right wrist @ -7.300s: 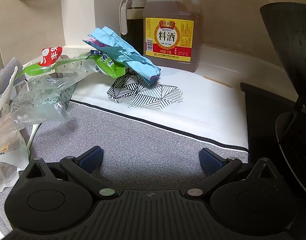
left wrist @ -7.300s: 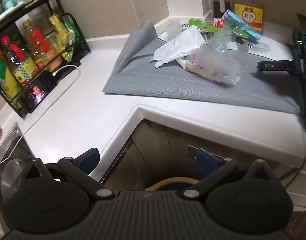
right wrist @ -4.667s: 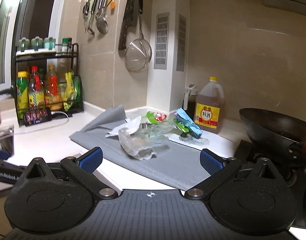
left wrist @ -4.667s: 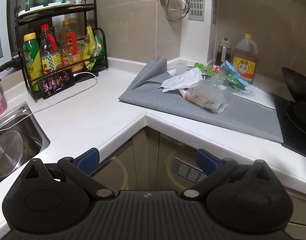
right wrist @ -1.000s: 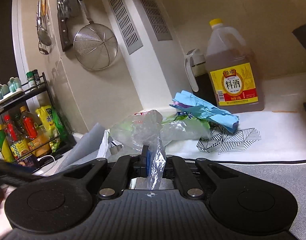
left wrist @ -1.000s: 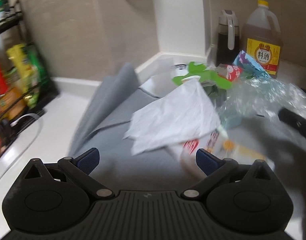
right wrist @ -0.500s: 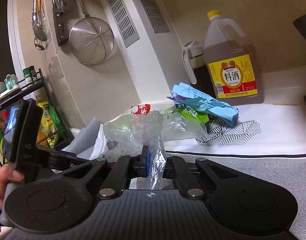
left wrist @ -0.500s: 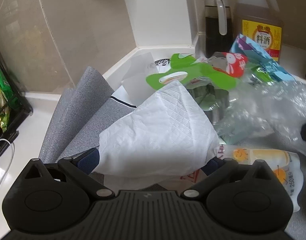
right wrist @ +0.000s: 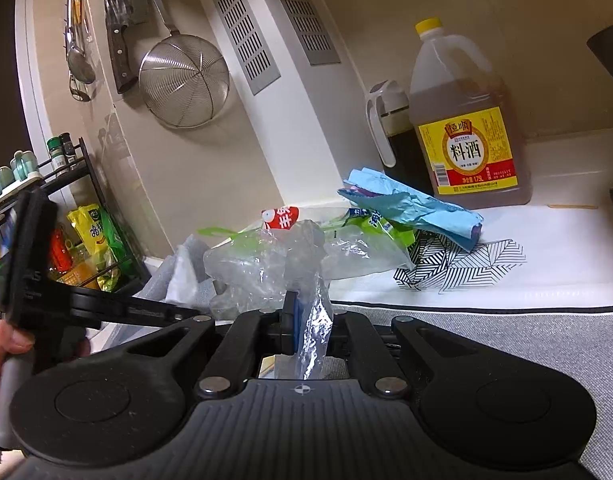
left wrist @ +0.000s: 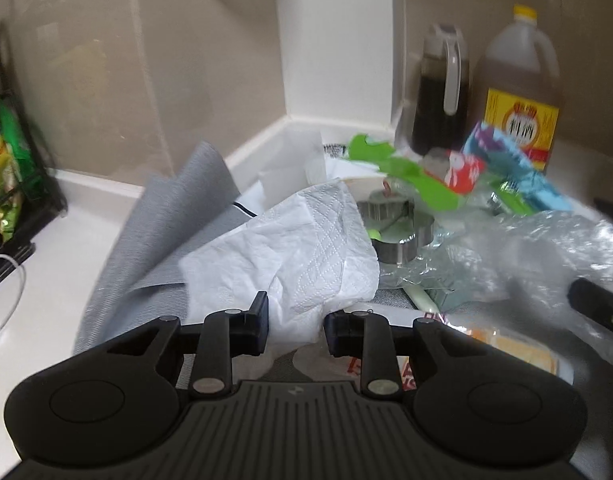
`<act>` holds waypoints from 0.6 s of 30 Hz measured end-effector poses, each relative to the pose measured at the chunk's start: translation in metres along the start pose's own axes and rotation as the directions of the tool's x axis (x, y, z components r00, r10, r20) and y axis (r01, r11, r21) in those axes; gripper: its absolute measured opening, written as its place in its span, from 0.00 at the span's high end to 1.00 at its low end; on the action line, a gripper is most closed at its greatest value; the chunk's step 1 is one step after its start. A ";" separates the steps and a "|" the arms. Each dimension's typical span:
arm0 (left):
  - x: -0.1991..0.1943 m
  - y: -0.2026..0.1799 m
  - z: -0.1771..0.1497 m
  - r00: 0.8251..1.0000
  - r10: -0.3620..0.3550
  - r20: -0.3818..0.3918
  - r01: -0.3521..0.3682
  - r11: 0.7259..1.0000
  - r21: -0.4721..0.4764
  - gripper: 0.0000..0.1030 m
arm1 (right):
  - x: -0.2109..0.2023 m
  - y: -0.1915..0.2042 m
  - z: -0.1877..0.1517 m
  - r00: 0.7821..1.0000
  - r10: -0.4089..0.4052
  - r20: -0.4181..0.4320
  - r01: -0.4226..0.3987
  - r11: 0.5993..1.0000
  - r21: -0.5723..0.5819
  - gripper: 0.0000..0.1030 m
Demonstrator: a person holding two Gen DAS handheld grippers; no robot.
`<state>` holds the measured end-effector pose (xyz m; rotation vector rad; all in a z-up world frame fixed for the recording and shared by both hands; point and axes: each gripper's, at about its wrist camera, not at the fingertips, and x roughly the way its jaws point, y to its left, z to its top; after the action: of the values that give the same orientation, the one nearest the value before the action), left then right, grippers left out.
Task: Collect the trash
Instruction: 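Grasp the white tissue with the left gripper while the right gripper holds the bag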
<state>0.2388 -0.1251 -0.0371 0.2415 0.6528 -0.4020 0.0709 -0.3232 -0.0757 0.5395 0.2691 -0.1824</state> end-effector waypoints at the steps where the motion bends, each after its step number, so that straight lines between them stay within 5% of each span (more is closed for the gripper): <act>1: -0.009 0.005 -0.001 1.000 -0.002 0.011 0.002 1.000 -0.010 0.70 | -0.001 0.000 0.000 1.000 0.000 0.005 0.000 1.000 -0.003 0.96; 11: -0.073 0.036 -0.010 0.995 0.035 0.091 -0.026 0.996 -0.089 0.77 | -0.002 -0.002 0.000 1.000 -0.005 0.017 0.004 1.000 0.016 0.96; 18: -0.040 0.023 -0.010 0.998 0.062 -0.003 -0.062 0.996 -0.069 0.77 | -0.002 -0.004 0.000 1.000 -0.005 0.015 0.005 0.999 0.036 0.96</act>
<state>0.2143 -0.0895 -0.0176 0.1959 0.6571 -0.3191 0.0679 -0.3265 -0.0772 0.5730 0.2531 -0.1963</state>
